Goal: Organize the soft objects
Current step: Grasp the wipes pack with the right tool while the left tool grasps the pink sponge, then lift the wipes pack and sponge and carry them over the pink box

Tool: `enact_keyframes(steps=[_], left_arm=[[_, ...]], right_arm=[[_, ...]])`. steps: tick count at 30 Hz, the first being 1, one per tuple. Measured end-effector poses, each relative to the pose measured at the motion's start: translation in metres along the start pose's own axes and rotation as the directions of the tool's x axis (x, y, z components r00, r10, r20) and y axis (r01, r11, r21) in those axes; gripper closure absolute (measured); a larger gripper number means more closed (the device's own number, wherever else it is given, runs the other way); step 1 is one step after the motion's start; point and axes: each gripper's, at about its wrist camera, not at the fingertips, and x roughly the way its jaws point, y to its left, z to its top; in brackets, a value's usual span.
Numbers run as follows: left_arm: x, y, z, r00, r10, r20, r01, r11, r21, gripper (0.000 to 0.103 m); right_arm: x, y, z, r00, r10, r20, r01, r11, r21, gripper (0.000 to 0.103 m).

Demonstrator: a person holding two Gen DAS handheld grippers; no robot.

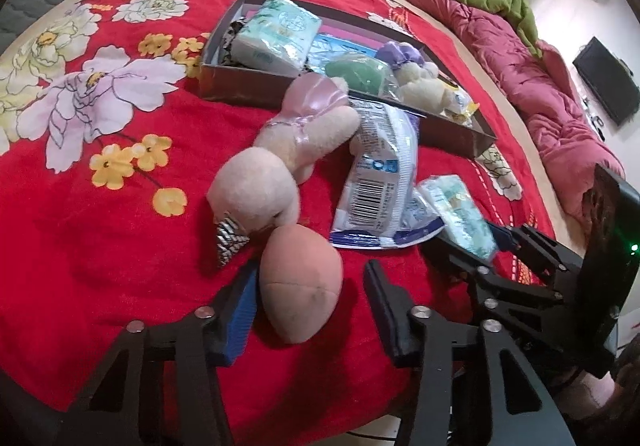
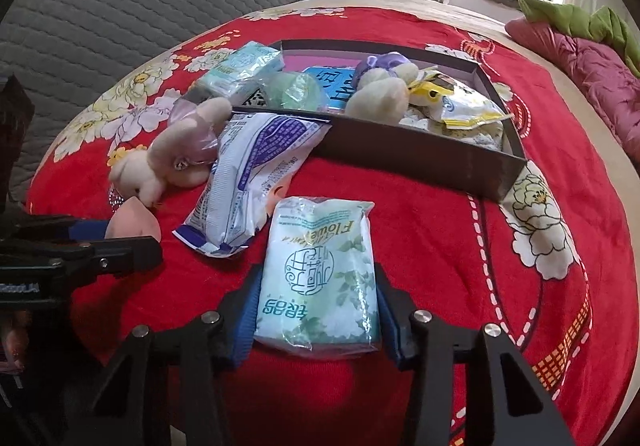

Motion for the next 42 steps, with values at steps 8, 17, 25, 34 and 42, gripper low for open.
enact_keyframes(steps=[8,17,25,34,42], left_arm=[[-0.004,0.004,-0.001,1.000,0.001,0.003,-0.001,1.000,-0.013,0.064],[-0.022,0.000,-0.011,0.999,-0.048,0.014,0.049,0.999,-0.022,0.065],[-0.035,-0.030,-0.013,0.993,-0.107,0.046,0.103,0.992,0.073,0.065],[-0.058,-0.039,0.021,0.974,-0.076,0.212,0.046,0.989,0.144,0.065],[-0.055,-0.027,0.049,0.959,-0.044,0.281,0.007,0.991,0.133,0.065]], right_arm=[[-0.010,-0.015,0.001,0.999,-0.032,0.019,0.031,0.998,0.054,0.053],[-0.024,-0.025,0.007,0.995,-0.052,0.080,0.045,0.995,0.084,0.053],[-0.042,-0.029,0.014,0.986,-0.059,0.156,0.045,0.995,0.094,0.053],[-0.060,-0.038,0.027,0.965,-0.102,0.240,0.084,0.993,0.084,0.053],[-0.063,-0.049,0.032,0.958,-0.121,0.262,0.091,0.988,0.124,0.053]])
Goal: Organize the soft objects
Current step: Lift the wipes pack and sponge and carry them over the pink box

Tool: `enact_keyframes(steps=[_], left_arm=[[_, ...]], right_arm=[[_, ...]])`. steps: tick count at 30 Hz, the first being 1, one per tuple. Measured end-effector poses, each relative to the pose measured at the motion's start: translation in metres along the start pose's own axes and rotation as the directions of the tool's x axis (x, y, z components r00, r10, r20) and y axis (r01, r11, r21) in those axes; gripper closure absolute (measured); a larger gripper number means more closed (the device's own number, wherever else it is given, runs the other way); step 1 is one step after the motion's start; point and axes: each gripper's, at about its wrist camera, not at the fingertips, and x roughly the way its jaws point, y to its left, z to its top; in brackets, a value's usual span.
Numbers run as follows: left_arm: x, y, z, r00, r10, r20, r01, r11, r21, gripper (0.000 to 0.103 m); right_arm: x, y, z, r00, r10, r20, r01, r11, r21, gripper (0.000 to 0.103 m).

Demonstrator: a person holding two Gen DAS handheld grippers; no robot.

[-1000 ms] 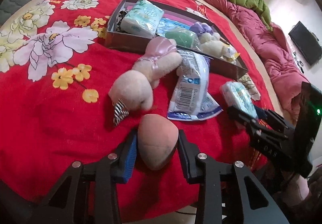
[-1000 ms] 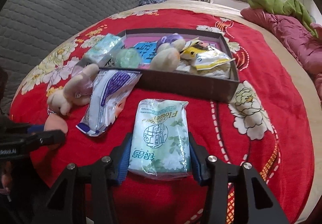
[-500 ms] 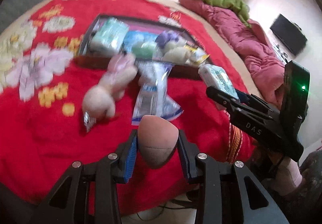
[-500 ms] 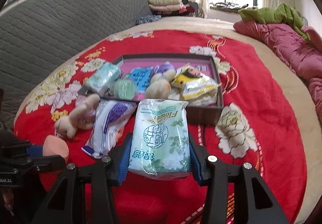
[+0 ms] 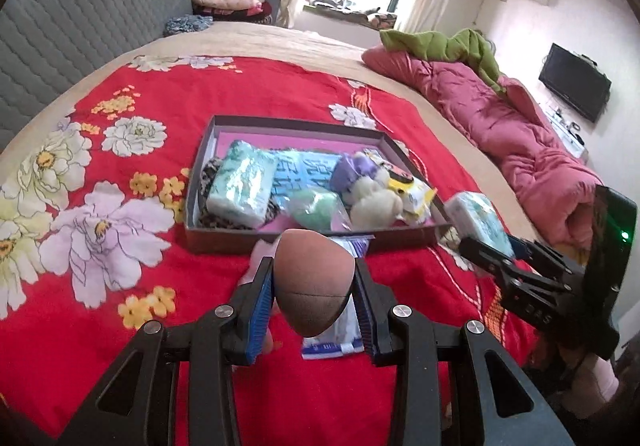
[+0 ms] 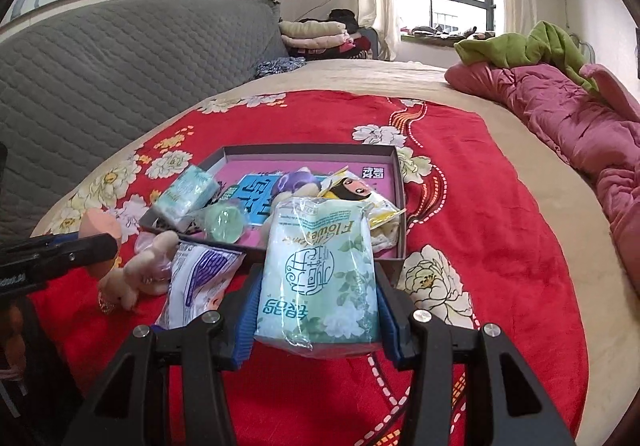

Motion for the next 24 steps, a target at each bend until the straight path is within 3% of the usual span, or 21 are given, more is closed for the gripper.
enact_keyframes(steps=[11,24], left_arm=[[0.023,0.020,0.033,0.997,0.021,0.074,-0.021,1.000,-0.004,0.065],[0.059,0.031,0.056,0.998,0.014,0.067,-0.013,1.000,-0.015,0.065]], right_arm=[[0.007,-0.009,0.015,0.998,-0.014,0.056,0.015,1.000,-0.006,0.053],[0.024,-0.026,0.027,0.997,-0.037,0.074,0.036,0.999,0.021,0.053]])
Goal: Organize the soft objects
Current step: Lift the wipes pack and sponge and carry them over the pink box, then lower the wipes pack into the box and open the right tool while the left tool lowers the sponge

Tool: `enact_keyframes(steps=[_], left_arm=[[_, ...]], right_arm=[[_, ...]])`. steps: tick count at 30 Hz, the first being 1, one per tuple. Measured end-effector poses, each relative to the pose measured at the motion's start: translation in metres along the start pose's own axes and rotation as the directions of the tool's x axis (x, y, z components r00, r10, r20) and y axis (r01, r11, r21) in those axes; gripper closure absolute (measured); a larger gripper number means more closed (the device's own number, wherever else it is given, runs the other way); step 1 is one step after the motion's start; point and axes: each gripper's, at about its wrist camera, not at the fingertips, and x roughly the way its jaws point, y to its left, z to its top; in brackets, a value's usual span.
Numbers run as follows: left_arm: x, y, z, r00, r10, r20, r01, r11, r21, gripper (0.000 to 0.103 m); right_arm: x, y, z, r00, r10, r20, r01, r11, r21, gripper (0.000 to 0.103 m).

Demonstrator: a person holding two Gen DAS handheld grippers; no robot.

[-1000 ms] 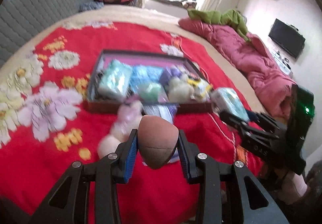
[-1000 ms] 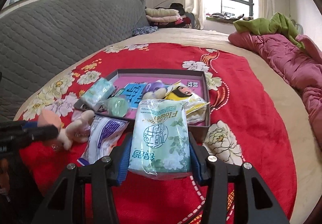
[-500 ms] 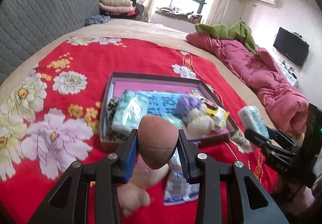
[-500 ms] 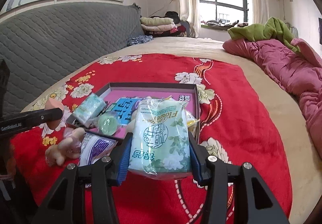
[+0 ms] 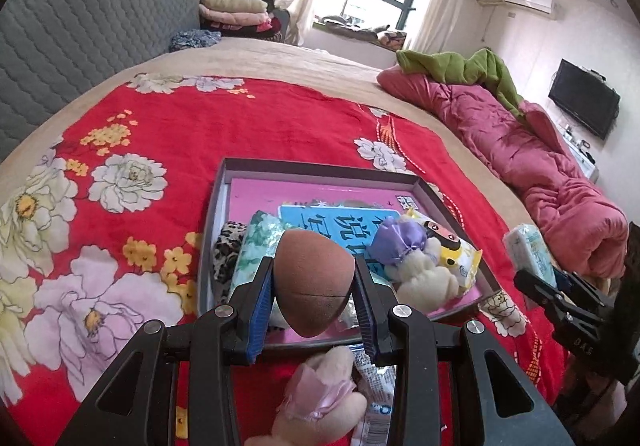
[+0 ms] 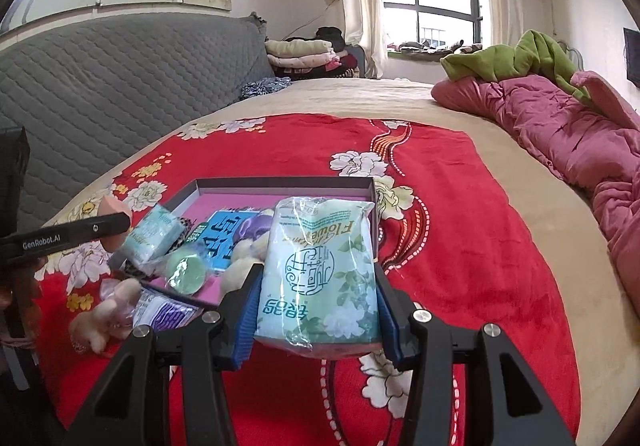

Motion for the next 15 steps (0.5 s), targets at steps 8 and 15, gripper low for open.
enact_keyframes(steps=[8,15], left_arm=[[0.016,-0.009,0.002,1.000,-0.014,-0.019,0.015,0.999,0.028,0.065],[0.027,-0.012,0.000,0.999,-0.010,-0.046,0.012,0.999,0.039,0.064]], right_arm=[[0.011,0.001,0.009,1.000,0.017,0.016,-0.017,1.000,-0.021,0.053],[0.024,0.011,0.013,1.000,0.029,0.010,-0.028,0.997,-0.072,0.053]])
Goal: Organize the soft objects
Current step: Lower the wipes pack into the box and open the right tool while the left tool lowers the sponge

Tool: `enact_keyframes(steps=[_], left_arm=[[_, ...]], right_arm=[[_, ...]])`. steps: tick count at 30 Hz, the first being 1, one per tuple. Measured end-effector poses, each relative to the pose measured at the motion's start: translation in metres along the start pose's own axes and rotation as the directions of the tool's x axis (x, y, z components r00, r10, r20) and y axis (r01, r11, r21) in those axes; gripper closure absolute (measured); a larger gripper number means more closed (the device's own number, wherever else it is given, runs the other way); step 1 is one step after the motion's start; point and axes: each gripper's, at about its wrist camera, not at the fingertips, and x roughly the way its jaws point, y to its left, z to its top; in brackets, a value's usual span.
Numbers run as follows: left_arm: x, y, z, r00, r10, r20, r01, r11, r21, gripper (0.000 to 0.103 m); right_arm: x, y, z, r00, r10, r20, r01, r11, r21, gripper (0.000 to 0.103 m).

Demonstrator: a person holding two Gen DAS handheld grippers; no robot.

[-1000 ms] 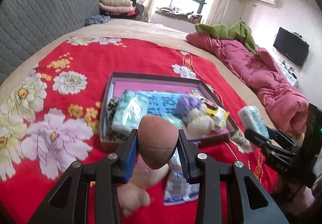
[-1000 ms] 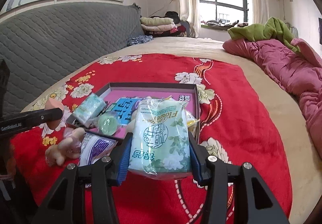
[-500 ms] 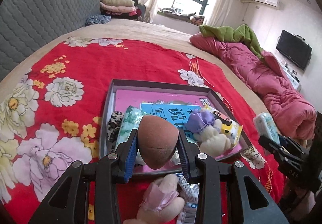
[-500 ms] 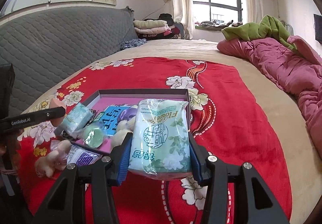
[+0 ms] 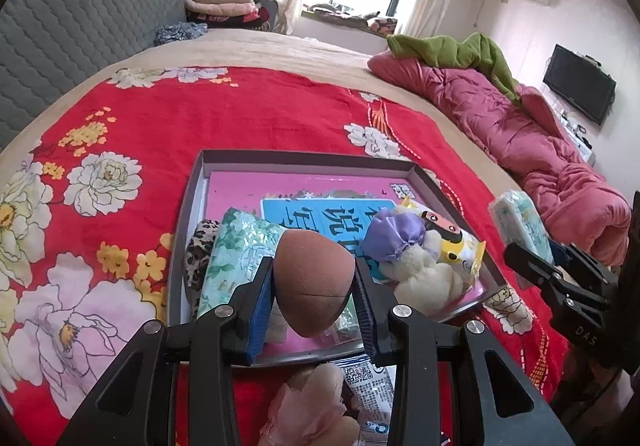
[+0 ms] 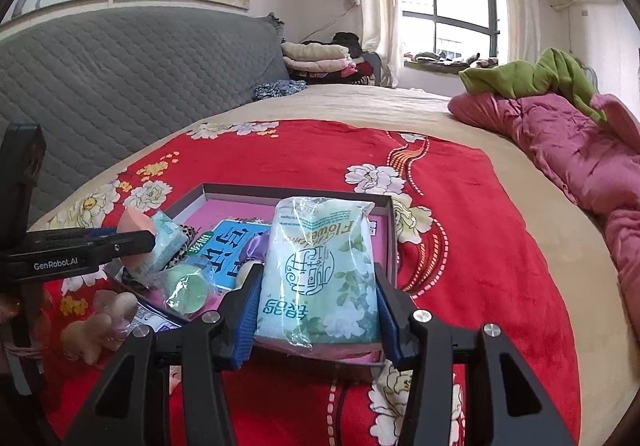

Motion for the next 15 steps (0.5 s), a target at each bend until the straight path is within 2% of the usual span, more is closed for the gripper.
enact_keyframes(steps=[15], left_arm=[[0.011,0.000,-0.003,1.000,0.011,-0.026,-0.011,1.000,0.005,0.064]], right_arm=[[0.024,0.006,0.002,0.999,0.010,-0.037,-0.011,0.999,-0.035,0.053]])
